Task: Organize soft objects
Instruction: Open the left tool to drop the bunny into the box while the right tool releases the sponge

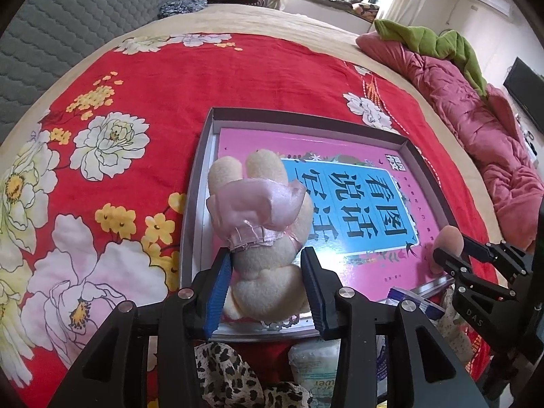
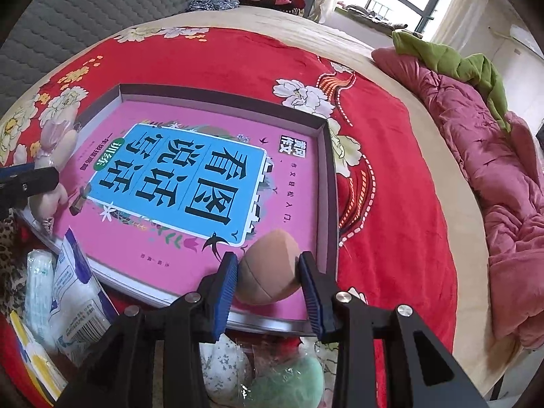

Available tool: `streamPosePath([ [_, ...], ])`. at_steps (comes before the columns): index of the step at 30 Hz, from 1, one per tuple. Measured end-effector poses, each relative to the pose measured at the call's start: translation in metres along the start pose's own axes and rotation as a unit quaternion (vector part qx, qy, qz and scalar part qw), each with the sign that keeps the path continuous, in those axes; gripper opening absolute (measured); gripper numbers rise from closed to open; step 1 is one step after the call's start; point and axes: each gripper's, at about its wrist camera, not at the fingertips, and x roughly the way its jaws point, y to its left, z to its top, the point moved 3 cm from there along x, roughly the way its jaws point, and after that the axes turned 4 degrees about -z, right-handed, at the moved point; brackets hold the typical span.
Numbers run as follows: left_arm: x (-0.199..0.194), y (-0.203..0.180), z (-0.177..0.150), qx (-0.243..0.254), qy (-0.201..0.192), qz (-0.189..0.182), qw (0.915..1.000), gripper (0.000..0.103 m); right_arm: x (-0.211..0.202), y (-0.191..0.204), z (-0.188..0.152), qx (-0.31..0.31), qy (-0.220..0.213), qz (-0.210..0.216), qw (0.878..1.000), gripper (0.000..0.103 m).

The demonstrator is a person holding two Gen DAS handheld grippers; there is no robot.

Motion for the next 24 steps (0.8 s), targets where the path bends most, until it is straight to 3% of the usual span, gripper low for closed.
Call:
streamPosePath([
  [12,0.001,-0.002,0.0,0.006,0.007,-0.011,0.9999,0.051,-0.004,-0.004,-0.001,0.004,-0.009,-0.028,1.0,0.045],
  [15,0.0,-0.003,0.0,0.011,0.007,-0.012,0.9998,0.062,-0.005,-0.007,-0.004,0.012,-0.008,-0.025,1.0,0.046],
  [20,-0.006,0.003,0.0,0.005,0.005,-0.01,0.9999,0.063,-0.007,-0.008,-0.008,0.017,-0.005,-0.024,1.0,0.049],
  [24,-0.008,0.008,-0.001,-0.008,0.009,-0.041,0.9991,0.065,-0.011,-0.009,-0.009,0.018,-0.008,-0.02,1.0,0.055],
])
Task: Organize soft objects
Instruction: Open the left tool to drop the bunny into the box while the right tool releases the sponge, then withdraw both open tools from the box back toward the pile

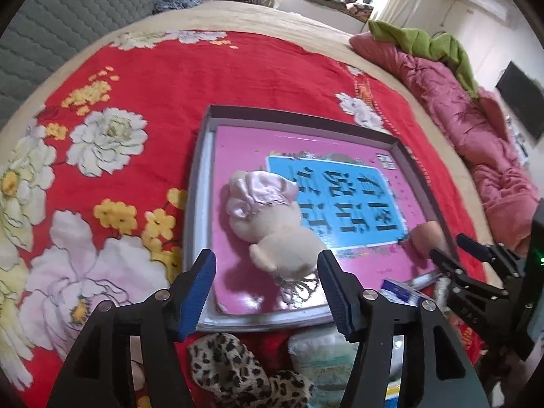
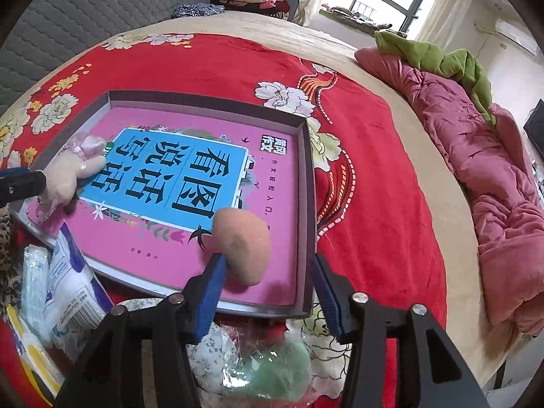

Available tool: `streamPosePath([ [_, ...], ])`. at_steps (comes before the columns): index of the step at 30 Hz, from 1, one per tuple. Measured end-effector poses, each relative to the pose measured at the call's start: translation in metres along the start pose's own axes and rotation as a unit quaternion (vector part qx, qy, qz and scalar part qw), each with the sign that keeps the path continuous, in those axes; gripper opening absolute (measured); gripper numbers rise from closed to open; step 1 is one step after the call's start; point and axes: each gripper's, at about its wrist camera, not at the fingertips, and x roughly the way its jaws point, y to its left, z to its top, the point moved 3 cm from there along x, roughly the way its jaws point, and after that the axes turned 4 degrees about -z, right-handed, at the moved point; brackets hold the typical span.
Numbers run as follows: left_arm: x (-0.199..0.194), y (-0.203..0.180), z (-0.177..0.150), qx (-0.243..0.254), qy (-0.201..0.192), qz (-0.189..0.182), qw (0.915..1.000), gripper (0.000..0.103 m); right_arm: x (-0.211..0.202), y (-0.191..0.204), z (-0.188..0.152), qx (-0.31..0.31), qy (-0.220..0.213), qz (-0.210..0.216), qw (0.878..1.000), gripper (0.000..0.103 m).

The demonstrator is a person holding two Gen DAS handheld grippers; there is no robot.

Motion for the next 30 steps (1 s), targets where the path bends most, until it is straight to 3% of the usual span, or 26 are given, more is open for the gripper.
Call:
streamPosePath([
  [2,-0.001,0.001,-0.001,-0.008,0.0,-0.009,0.9999,0.065,-0.003,-0.001,0.001,0.001,-0.005,0.006,1.0,0.056],
  [8,-0.001,0.001,-0.004,0.002,0.003,0.012,0.9999,0.065,-0.01,-0.007,0.001,0.009,-0.01,0.018,1.0,0.056],
  [13,-0.014,0.0,-0.003,-0.001,-0.015,0.011,0.9998,0.065,-0.017,-0.015,0.0,0.021,-0.017,0.024,0.999,0.056],
  [18,-0.038,0.0,0.0,-0.007,-0.042,0.005,0.9991,0.065,-0.023,-0.022,-0.001,0.031,-0.024,0.032,0.999,0.056],
  [20,-0.049,-0.001,0.001,-0.007,-0.054,0.007,0.9985,0.072,-0.027,-0.024,0.001,0.038,-0.03,0.042,0.998,0.057],
  [26,-0.084,0.003,-0.004,-0.021,-0.081,0.012,0.9964,0.074,-0.048,-0.027,0.007,0.053,-0.058,0.067,0.995,0.064],
  [30,-0.105,0.006,-0.014,-0.021,-0.094,0.041,0.9945,0.075,-0.066,-0.032,0.01,0.075,-0.084,0.096,0.989,0.067],
])
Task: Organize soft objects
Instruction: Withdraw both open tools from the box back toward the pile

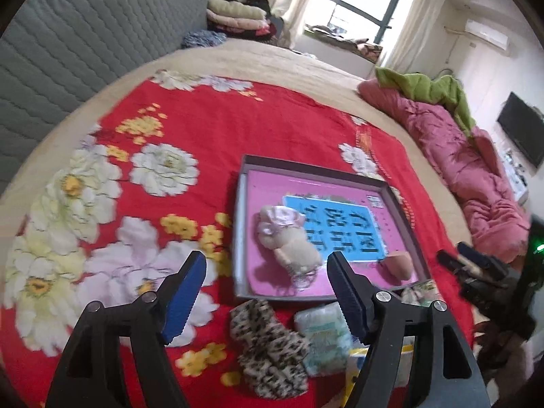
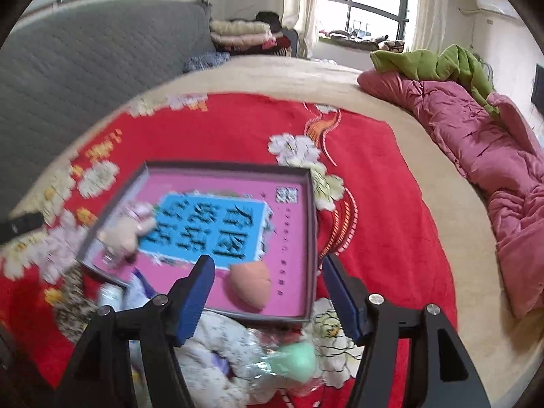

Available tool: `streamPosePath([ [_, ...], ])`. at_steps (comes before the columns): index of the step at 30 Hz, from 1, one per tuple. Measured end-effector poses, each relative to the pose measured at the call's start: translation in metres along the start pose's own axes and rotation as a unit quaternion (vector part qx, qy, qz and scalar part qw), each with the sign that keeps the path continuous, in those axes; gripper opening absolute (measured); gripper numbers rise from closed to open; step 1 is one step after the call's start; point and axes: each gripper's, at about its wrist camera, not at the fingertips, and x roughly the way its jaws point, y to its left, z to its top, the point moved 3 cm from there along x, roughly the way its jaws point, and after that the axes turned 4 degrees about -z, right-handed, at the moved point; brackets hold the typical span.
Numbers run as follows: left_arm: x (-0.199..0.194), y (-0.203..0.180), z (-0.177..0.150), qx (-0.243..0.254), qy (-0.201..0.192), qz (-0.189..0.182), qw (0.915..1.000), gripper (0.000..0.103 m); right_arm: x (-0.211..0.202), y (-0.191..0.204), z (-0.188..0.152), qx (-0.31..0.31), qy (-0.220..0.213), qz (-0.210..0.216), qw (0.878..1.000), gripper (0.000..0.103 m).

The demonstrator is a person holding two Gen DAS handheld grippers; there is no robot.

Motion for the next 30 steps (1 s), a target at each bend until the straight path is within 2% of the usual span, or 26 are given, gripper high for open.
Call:
streamPosePath([
  [3,-0.013,0.004,-0.004,-0.007,-0.007,0.012,0.9999,0.076,-0.01,0.0,0.003,0.012,-0.007,0.019,1.0,0.069],
  [9,-0.032,-0.004,-0.009,0.004,-0.016,0.022,0.9996,0.076,-0.03,-0.006,0.001,0.026,-0.021,0.027,0.999,0.07],
  [18,-0.054,-0.029,-0.017,0.011,-0.031,0.012,0.9994,0.076,-0.057,-0.017,-0.007,0.036,-0.031,0.048,0.998,0.07],
  [25,-0.064,-0.056,-0.029,0.04,-0.028,-0.001,0.9988,0.076,-0.074,-0.03,-0.011,0.063,-0.044,0.068,0.995,0.07],
  [30,-0.064,-0.072,-0.039,0.056,-0.029,-0.013,0.9979,0.076,-0.077,-0.035,-0.016,0.055,-0.045,0.058,0.996,0.071],
])
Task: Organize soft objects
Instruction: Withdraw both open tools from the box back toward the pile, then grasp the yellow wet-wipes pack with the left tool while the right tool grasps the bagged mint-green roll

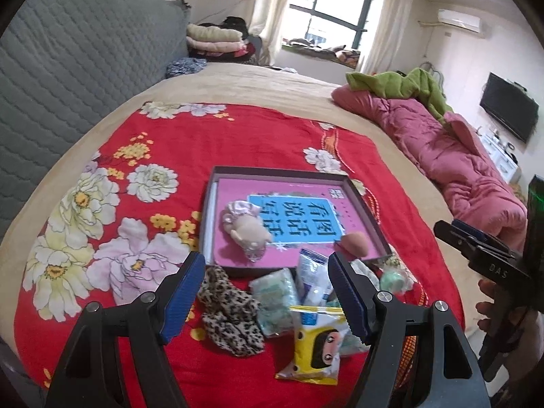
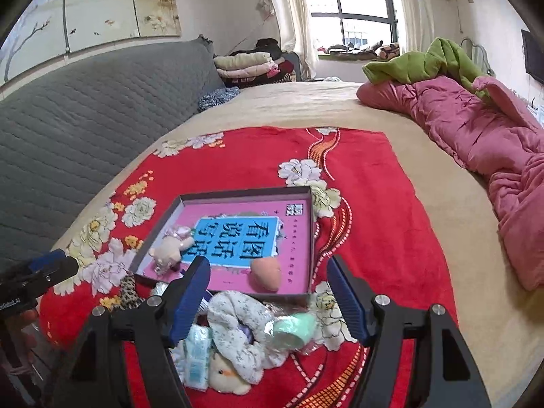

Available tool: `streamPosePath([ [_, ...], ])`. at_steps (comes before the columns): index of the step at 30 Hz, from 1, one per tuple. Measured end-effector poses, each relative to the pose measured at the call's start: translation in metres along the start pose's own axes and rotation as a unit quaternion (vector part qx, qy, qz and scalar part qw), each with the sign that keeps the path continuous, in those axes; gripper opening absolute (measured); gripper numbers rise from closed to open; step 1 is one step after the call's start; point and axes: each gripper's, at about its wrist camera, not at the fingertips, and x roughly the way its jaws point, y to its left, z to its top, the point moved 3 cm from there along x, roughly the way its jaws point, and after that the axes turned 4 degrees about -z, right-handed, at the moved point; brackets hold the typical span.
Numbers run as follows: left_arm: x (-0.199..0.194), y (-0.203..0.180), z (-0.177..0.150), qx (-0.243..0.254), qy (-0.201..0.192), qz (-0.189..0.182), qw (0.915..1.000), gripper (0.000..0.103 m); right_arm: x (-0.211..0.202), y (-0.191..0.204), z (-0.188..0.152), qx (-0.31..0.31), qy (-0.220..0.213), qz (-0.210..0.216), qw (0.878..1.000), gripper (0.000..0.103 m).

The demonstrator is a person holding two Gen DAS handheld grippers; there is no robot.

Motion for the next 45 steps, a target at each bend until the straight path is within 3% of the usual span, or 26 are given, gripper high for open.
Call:
streamPosePath([
  [22,0.008,-0.019,-0.029,0.025,0.032,-0.002,0.9992,0.076,-0.004,-0.007,-0.032,0.002,0.021,0.01,1.0,0.071],
  [45,0.033,-0.039,-0.078,0.055,0.105,-0.021,0.9927,0.076,-0.003,0.005,-0.064,-0.019,0.031,0.008,0.999,0.071],
])
